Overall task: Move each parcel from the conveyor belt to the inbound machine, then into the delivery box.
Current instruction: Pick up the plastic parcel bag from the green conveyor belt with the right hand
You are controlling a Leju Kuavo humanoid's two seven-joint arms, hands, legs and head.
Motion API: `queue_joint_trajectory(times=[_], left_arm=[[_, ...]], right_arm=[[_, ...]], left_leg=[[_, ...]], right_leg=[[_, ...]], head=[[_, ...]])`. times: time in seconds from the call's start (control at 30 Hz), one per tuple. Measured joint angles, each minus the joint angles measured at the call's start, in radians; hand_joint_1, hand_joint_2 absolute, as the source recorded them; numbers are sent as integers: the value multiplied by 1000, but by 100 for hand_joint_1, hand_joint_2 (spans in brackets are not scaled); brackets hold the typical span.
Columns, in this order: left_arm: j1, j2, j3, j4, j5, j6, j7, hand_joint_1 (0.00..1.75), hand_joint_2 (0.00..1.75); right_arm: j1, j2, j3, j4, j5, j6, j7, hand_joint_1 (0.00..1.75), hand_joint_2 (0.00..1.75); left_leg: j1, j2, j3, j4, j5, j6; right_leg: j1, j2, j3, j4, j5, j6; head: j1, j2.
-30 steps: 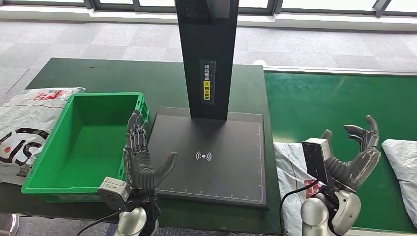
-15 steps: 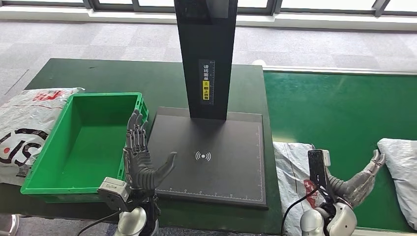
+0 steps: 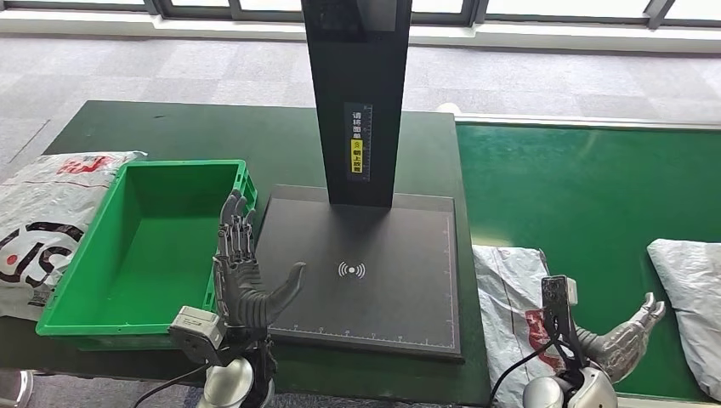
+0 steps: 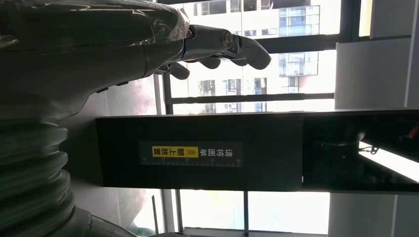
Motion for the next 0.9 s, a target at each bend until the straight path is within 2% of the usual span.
queue_joint_trajectory(times=[0.17, 0.37, 0.67, 0.9], left_arm=[[0, 0, 0, 0, -1, 0, 0, 0, 175], [0, 0, 0, 0, -4, -8, 0, 0, 175], [0, 0, 0, 0, -5, -11, 0, 0, 175], [0, 0, 0, -2, -5, -16, 2, 0, 175]], right_arm=[[-3, -1, -28, 105, 18, 57, 39, 0, 175], [-28, -3, -25, 191, -36, 142, 0, 0, 175], [-58, -3, -25, 271, -40, 151, 0, 0, 175], [-67, -3, -15, 292, -59, 207, -20, 0, 175]], left_leg=[[0, 0, 0, 0, 0, 0], [0, 0, 0, 0, 0, 0], [0, 0, 0, 0, 0, 0], [0, 0, 0, 0, 0, 0]], right_leg=[[0, 0, 0, 0, 0, 0], [0, 0, 0, 0, 0, 0], [0, 0, 0, 0, 0, 0], [0, 0, 0, 0, 0, 0]], head=[[0, 0], [0, 0], [0, 0], [0, 0]])
